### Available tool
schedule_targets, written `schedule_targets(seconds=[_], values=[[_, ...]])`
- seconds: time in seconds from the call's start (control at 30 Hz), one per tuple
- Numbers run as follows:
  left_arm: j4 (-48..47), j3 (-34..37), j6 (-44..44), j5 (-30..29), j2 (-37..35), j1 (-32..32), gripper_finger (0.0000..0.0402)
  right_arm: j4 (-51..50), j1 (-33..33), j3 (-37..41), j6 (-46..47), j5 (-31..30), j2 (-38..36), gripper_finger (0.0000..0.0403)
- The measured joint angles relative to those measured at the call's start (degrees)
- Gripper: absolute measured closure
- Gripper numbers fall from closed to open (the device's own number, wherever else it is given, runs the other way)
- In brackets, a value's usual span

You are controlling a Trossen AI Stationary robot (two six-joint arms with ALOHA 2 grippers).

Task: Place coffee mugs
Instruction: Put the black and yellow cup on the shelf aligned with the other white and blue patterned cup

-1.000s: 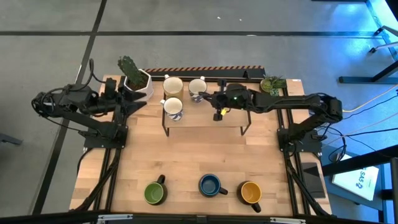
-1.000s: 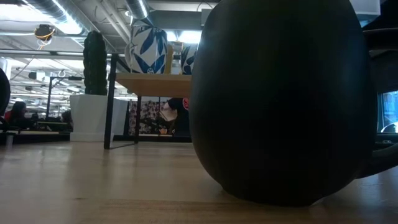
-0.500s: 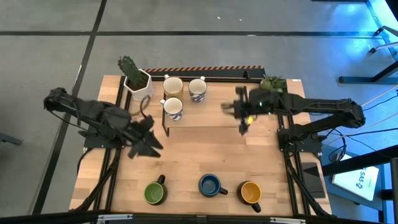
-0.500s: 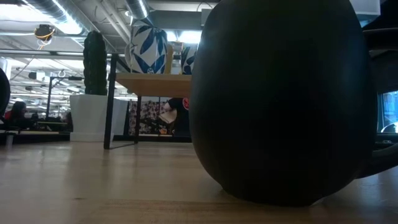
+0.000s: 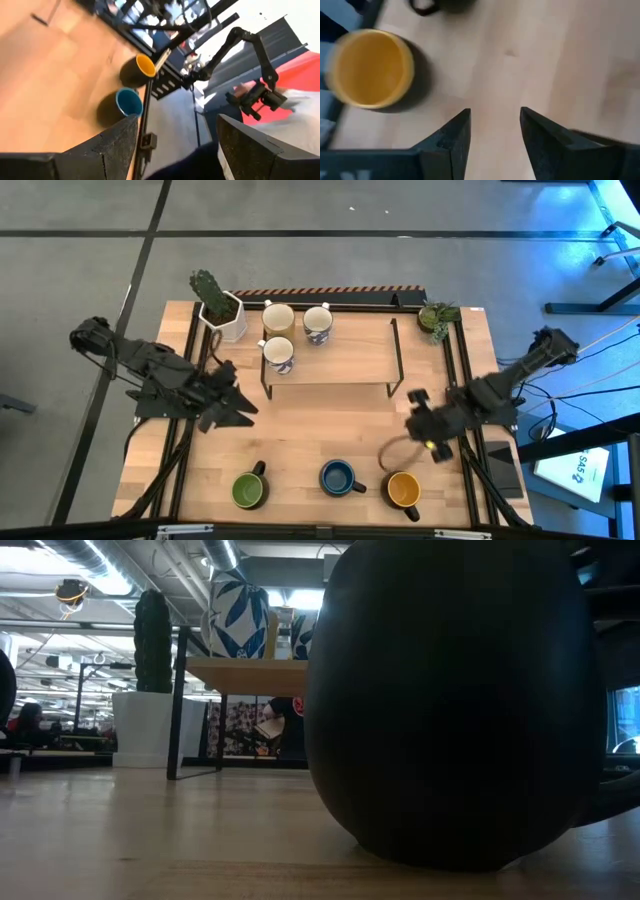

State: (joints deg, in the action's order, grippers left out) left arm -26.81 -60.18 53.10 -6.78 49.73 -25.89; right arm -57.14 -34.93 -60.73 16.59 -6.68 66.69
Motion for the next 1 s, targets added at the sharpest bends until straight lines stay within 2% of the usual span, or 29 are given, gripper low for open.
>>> schedule_targets(seconds=[0.13,0.23,0.57,0.83,1.0], values=[[-1.97,0.00,-2.59,-2.41,-2.79,0.00,0.0139,1.16,-7.74,-0.02,12.29,-5.52,2.27,0.0248],[-3.07,0.00,-3.34,-4.07,-4.68,0.00,0.0139,3.40,-10.41,-0.02,17.60,-7.35,5.04,0.0246],[-6.08,0.00,-4.22,-5.83,-8.34,0.00,0.0139,9.02,-10.85,0.00,22.45,0.57,13.04,0.0200],[-8.50,0.00,-4.24,-5.82,-8.32,0.00,0.0139,12.15,-10.85,0.00,25.53,1.03,13.74,0.0219],[-9.00,0.00,-4.24,-5.81,-8.30,0.00,0.0139,12.59,-10.82,0.04,26.22,1.01,17.37,0.0230]])
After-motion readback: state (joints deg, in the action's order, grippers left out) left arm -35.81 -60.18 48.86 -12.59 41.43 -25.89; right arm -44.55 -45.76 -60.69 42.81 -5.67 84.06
